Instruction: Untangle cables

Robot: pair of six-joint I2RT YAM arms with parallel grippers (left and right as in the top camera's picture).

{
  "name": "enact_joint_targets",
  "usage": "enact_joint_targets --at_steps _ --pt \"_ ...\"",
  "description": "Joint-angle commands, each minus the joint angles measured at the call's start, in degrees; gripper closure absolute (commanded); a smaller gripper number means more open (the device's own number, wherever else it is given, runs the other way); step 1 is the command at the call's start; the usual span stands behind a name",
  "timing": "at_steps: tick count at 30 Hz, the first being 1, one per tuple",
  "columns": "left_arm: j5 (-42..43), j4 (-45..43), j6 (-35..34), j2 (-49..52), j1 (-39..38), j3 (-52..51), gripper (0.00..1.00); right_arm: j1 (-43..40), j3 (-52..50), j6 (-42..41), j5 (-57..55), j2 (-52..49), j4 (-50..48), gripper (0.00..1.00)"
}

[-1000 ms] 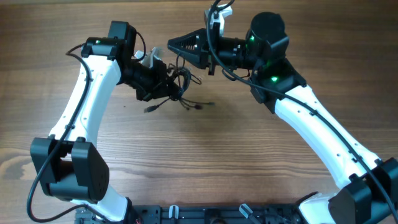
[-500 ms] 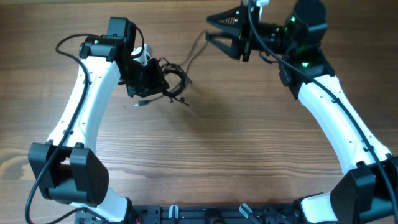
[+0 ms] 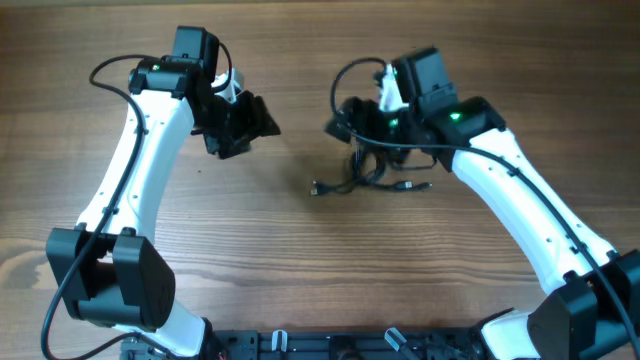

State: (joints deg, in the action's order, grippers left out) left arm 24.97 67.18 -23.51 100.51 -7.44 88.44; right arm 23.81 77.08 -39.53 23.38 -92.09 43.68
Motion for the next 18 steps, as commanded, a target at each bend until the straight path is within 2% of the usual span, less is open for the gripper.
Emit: enact_joint_targets --at_steps 1,2,4,6,7,8,10,12,14,17,18 --pt "-4.28 0.68 -1.01 0.52 0.31 -0.42 0.14 -1.40 0.04 7.43 -23.87 -0.09 9.75 0.04" --pt "-4.26 0.50 -1.01 0.52 0.31 -0.42 0.12 -1.55 0.04 10.51 -23.87 -0.28 12.31 0.02" --pt "-4.26 0.31 -0.98 0.52 0.20 -0.42 0.00 -1.53 0.04 13.11 -23.87 -0.39 17.62 0.01" --pt "-4.26 0.33 -0.98 0.52 0.20 -0.42 0.00 -1.53 -1.20 13.86 -23.82 -0.39 18.21 0.01" --pt "-4.26 0.31 -0.98 0.52 0.20 -0.42 0.00 -1.53 -3.37 13.70 -23.21 -0.70 15.30 0.18" --pt "-4.26 0.31 -0.98 0.52 0.20 -0.42 0.00 -1.49 -5.16 13.62 -22.93 -0.96 13.05 0.23" --pt "-4.26 0.33 -0.98 0.52 0.20 -0.42 0.00 -2.93 -10.91 9.44 -18.34 -2.97 2.97 0.50" --pt "-4.26 0.33 -0.96 0.52 0.20 -0.42 0.00 -4.42 -12.55 9.57 -8.83 -5.20 -3.52 0.51" --pt "-4.28 0.37 -0.96 0.52 0.20 -0.42 0.00 -4.76 -13.05 9.53 -7.04 -8.90 -7.80 0.54" --pt "-4.28 0.50 -0.96 0.52 0.20 -0.42 0.00 -4.79 -13.05 9.55 -7.21 -13.60 -9.79 0.69" --pt "-4.26 0.50 -0.96 0.52 0.20 -0.42 0.00 -4.79 -13.05 9.55 -7.19 -14.49 -10.45 0.81"
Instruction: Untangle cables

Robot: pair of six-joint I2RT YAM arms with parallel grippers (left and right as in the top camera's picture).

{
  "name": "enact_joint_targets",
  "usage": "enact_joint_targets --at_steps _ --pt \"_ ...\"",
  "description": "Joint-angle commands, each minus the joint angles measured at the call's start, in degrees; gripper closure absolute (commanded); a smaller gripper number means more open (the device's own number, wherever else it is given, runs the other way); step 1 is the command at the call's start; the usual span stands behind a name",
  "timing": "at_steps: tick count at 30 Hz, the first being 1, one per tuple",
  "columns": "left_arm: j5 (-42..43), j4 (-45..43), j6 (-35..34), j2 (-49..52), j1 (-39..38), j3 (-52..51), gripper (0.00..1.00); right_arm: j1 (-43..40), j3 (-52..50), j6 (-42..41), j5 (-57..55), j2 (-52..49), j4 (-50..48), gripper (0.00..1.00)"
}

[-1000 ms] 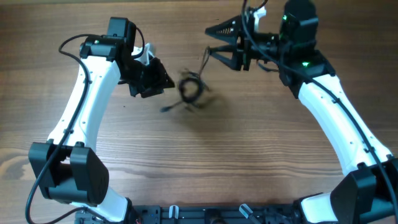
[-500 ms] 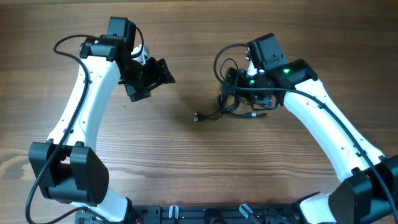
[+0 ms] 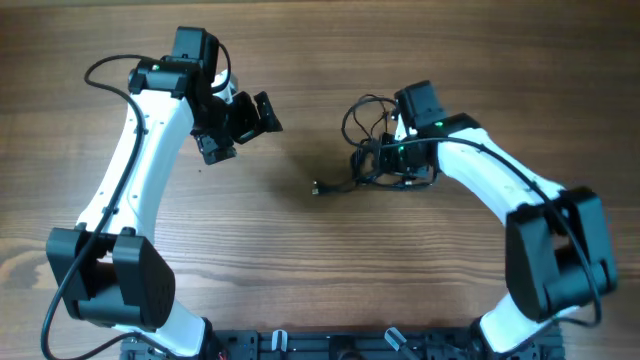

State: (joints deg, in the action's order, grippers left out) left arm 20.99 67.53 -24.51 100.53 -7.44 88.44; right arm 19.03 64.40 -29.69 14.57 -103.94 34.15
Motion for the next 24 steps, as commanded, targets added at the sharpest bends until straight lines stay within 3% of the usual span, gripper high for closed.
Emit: enact_joint_targets --at_steps 1,3,8,11,15,16,18,21,24 --pt "-0.31 0.13 0.04 0.50 0.20 -0.42 0.00 0.00 -0.35 -0.28 1.62 -2.69 -1.25 0.91" --pt "-0.31 0.04 0.04 0.50 0.20 -0.42 0.00 0.00 0.63 -0.31 2.32 -2.36 -1.11 0.94" --pt "0.33 0.20 0.04 0.50 0.20 -0.42 0.00 0.15 6.91 1.31 16.26 1.25 2.73 0.96" --pt "4.35 0.35 0.68 0.50 0.15 -0.42 0.00 0.76 9.42 4.35 31.19 5.90 2.62 0.96" --pt "15.85 0.22 6.32 0.50 0.15 -0.42 0.00 0.76 9.57 0.61 36.09 7.80 -0.83 0.96" --pt "15.85 0.24 6.32 0.50 0.15 -0.42 0.02 0.76 9.57 0.63 38.53 7.80 -1.66 0.96" --pt "17.05 0.42 6.34 0.50 0.15 -0.42 0.23 0.76 9.57 0.59 43.82 7.80 -4.46 0.96" --pt "18.47 1.01 6.78 0.50 0.15 -0.42 0.32 0.79 9.42 0.59 44.00 7.80 -4.37 0.96" --pt "22.49 1.70 10.45 0.50 0.15 -0.42 0.34 1.42 9.42 0.59 44.00 7.80 -4.17 0.96"
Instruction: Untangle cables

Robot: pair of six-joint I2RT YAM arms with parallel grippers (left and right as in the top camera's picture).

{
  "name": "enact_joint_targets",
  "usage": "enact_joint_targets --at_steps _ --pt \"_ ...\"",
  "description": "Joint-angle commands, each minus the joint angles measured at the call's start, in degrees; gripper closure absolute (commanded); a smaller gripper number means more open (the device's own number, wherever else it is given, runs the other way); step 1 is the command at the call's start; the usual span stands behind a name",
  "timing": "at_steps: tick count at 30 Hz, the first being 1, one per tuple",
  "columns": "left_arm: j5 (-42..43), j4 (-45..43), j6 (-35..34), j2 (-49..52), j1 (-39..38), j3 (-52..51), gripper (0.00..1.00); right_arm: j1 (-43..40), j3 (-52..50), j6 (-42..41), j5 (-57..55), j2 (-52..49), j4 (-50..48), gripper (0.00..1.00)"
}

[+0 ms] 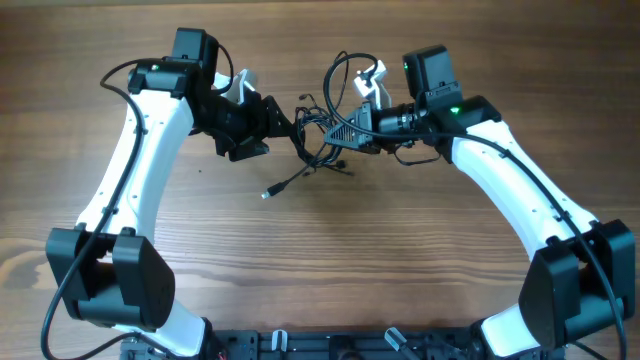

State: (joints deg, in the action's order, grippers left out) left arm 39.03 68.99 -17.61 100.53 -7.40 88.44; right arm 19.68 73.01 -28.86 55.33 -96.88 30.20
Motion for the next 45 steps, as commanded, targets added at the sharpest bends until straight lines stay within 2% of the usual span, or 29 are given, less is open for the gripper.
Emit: enact_joint_targets --at_steps 1,3,7,10,11,14,15,16,17,18,19,20,22,26,29,32,35,36,38,41,45 --pt "4.46 0.24 3.58 0.50 0.11 -0.42 0.38 1.05 0.81 -0.24 3.23 0.74 -0.39 0.96" --pt "4.46 0.24 3.52 0.50 0.11 -0.42 0.54 1.46 0.81 -0.46 3.26 0.74 -0.83 0.96" --pt "4.46 0.33 3.50 0.50 0.11 -0.42 0.73 1.49 0.81 -1.29 3.28 0.74 -1.01 0.96" --pt "4.48 0.42 3.50 0.50 0.11 -0.42 0.93 2.54 0.81 -1.27 3.91 0.74 -1.03 0.96" --pt "4.48 0.42 3.50 0.50 0.11 -0.42 0.96 3.15 0.81 -1.25 3.89 0.74 -1.03 0.96" --pt "4.70 0.20 3.48 0.50 0.17 -0.39 0.96 3.78 0.81 -1.11 1.49 0.74 -0.79 0.96" --pt "4.68 -0.22 3.17 0.48 0.26 -0.39 0.96 3.72 0.81 -1.11 -2.69 0.74 -0.20 0.90" --pt "4.48 -0.50 2.12 0.39 0.59 -0.39 0.96 3.52 0.81 -1.46 -11.39 0.74 1.64 0.63" --pt "4.37 -0.63 1.25 0.24 0.96 -0.37 0.96 3.13 0.81 -3.52 -20.79 0.74 4.57 0.51" --pt "3.52 -0.63 0.31 0.00 1.25 -0.35 0.96 2.86 0.81 -5.25 -26.82 0.74 6.88 0.48" --pt "-0.24 -0.61 -1.33 -0.50 1.36 -0.35 0.96 2.69 0.81 -5.38 -29.22 0.74 9.38 0.37" --pt "-5.22 -0.63 -3.10 -1.01 1.09 -0.35 0.96 2.69 0.81 -4.11 -26.16 0.74 9.46 0.33" --pt "-8.76 -0.70 -3.82 -1.66 0.04 -0.35 0.97 2.69 0.81 -3.74 -21.18 0.74 8.02 0.28" --pt "-14.10 -1.07 -3.89 -2.27 -2.34 -0.35 0.96 2.58 0.81 -4.17 -3.26 0.79 -4.35 0.28" --pt "-14.01 -1.53 -3.89 -2.27 -4.15 -0.35 0.96 2.99 0.81 -7.61 -4.15 0.72 -10.14 0.28" --pt "-10.56 -1.60 -3.50 -2.29 -5.95 -0.35 0.96 4.44 0.79 -9.27 -16.22 0.33 -7.34 0.31" --pt "-6.34 -1.88 -2.12 -2.32 -6.05 -0.35 0.96 6.25 0.79 -9.73 -17.86 -1.68 -7.13 0.32" --pt "-4.39 -1.92 -2.10 -2.32 -6.05 -0.35 0.96 6.54 0.76 -10.97 -18.78 -2.19 -6.97 0.36" --pt "-2.43 -2.08 -2.10 -2.32 -6.05 -0.35 0.96 6.95 0.74 -12.15 -18.95 -3.13 -7.06 0.49" --pt "-2.36 -1.18 -2.10 -2.32 -6.05 -0.35 0.96 6.95 0.74 -12.22 -20.87 -3.54 -7.04 0.51" --pt "0.61 -1.38 -2.10 -2.32 -6.05 -0.35 0.96 7.13 0.74 -13.66 -20.74 -4.52 -7.04 0.65"
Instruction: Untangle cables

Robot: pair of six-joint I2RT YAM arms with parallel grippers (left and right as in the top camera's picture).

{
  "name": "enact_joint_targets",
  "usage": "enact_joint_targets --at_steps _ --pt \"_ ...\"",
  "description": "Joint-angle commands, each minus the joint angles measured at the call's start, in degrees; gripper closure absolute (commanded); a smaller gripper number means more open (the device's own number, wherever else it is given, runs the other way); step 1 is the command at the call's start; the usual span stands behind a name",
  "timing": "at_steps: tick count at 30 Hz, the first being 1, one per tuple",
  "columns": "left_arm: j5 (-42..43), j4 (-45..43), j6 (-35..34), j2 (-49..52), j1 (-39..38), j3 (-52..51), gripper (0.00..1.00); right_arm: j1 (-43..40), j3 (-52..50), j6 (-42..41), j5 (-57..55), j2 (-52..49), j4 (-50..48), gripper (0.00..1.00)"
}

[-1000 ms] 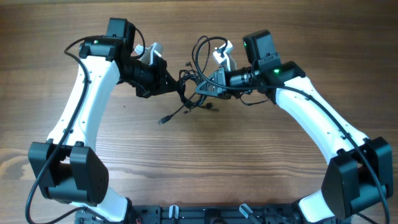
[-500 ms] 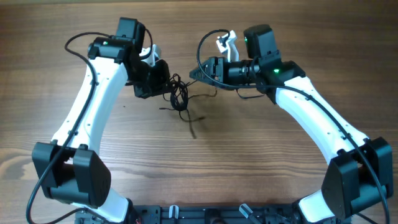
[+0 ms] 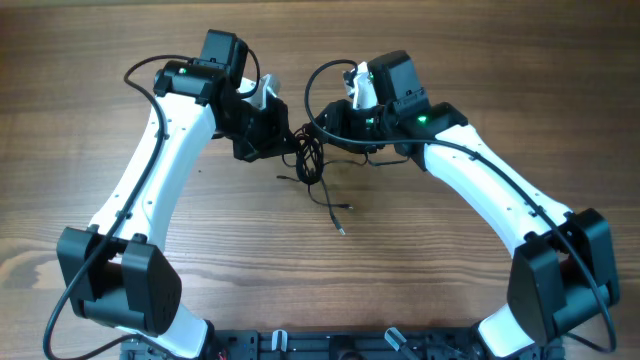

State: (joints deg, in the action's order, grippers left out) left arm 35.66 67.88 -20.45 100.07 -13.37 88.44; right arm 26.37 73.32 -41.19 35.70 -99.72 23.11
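Observation:
A tangle of thin black cables hangs between my two grippers at the far middle of the table. My left gripper is at the tangle's left side and looks shut on a strand. At the tangle's right side, my right gripper is shut on the cables. One loose cable end trails down onto the wood toward the front. A cable loop arches up beside the right wrist. The fingertips themselves are mostly hidden by the gripper bodies.
The wooden table stretches around both arms. The arm bases and a black rail sit at the front edge. Each arm's own black supply cable runs along its white links.
Both grippers have shifted slightly and now stand closer together, with the left one shut at the tangle. The loose cable end lay front-left of the tangle and now trails front-right.
At first the left gripper stood open and apart while the right one was over the cable heap at centre right. Then the right gripper was down on the heap. Later it held the bundle further left, near the left gripper. Now both hold the tangle.

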Motion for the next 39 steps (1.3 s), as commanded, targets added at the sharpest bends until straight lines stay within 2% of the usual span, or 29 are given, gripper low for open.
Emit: enact_joint_targets --at_steps 1,2,3,5,8,10,12,14,18,20,22,24,25,26,27,28,29,32,34,36,38,39 --pt "3.96 -0.20 0.76 -1.86 -0.09 -0.35 0.96 0.57 0.44 -1.44 -0.92 -1.77 0.02 0.71" --pt "3.91 -0.20 0.76 -1.86 -0.09 -0.35 0.96 0.70 0.44 -1.40 -0.46 -1.77 -0.17 0.90" --pt "3.30 -0.20 0.76 -1.86 -0.09 -0.35 0.96 0.66 0.44 -1.40 1.77 -1.77 -0.76 0.96" --pt "-4.37 0.07 0.42 -1.84 -0.07 -0.35 0.96 -0.39 0.59 -1.44 7.89 -1.29 -2.60 0.96" --pt "-18.64 2.64 -6.78 -1.84 0.24 -0.35 0.96 -5.11 0.61 -2.34 4.74 2.16 -0.59 0.96" --pt "-19.96 3.06 -7.28 -1.84 0.26 -0.35 0.96 -7.43 0.61 -2.16 0.81 4.15 2.95 0.96" --pt "-21.29 2.36 -8.50 -1.84 0.42 -0.35 0.96 -8.33 0.61 0.42 4.59 5.35 2.97 0.96" --pt "-22.71 1.90 -9.01 -1.84 0.52 -0.35 0.96 -9.05 0.61 -0.74 15.52 5.84 -1.27 0.96" --pt "-26.45 2.21 -9.05 -1.84 0.96 -0.35 0.96 -11.72 0.61 -18.21 35.15 5.88 -18.36 0.96" --pt "-32.20 3.13 -10.34 -1.84 2.21 -0.35 0.96 -13.44 0.61 -25.05 38.99 5.88 -27.76 0.96" --pt "-33.38 4.00 -10.71 -1.84 4.37 -0.35 0.96 -15.72 0.55 -23.82 36.41 5.88 -28.28 0.96" --pt "-25.66 4.81 -9.18 -1.84 7.72 -0.35 0.96 -17.46 0.52 -18.25 28.39 5.86 -17.99 0.96" --pt "-17.46 4.81 -4.70 -1.84 9.25 -0.35 0.96 -18.16 0.52 -13.62 20.87 5.86 -9.68 0.96" --pt "-1.14 5.22 5.42 -1.84 11.41 -0.35 0.96 -18.45 0.52 -9.88 9.42 5.86 -0.24 0.96" --pt "9.97 6.29 12.20 -1.84 12.87 -0.35 0.96 -18.47 0.52 -8.26 0.52 5.86 5.99 0.96" --pt "15.65 7.21 14.32 -1.84 14.40 -0.35 0.96 -18.47 0.48 -6.69 -6.36 5.86 11.08 0.96" --pt "17.81 7.39 14.29 -1.84 15.43 -0.35 0.96 -18.47 0.48 -4.24 -10.54 5.86 14.43 0.96" --pt "29.42 7.37 21.05 -1.84 16.26 -0.35 0.96 -18.29 0.48 0.81 -9.64 5.86 17.79 0.96" --pt "33.90 5.99 21.75 -1.84 16.28 -0.35 0.96 -18.29 0.48 7.89 -8.85 5.86 20.92 0.96" --pt "39.06 5.20 21.73 -1.84 16.28 -0.35 0.96 -18.29 0.42 5.92 -26.12 5.84 27.89 0.96" --pt "48.92 4.92 21.53 -1.84 17.31 -0.35 0.96 -18.32 0.04 5.42 -32.85 5.66 30.77 0.96" --pt "51.30 4.72 21.53 -1.84 17.97 -0.35 0.96 -18.29 0.04 5.53 -32.04 5.66 31.08 0.96"
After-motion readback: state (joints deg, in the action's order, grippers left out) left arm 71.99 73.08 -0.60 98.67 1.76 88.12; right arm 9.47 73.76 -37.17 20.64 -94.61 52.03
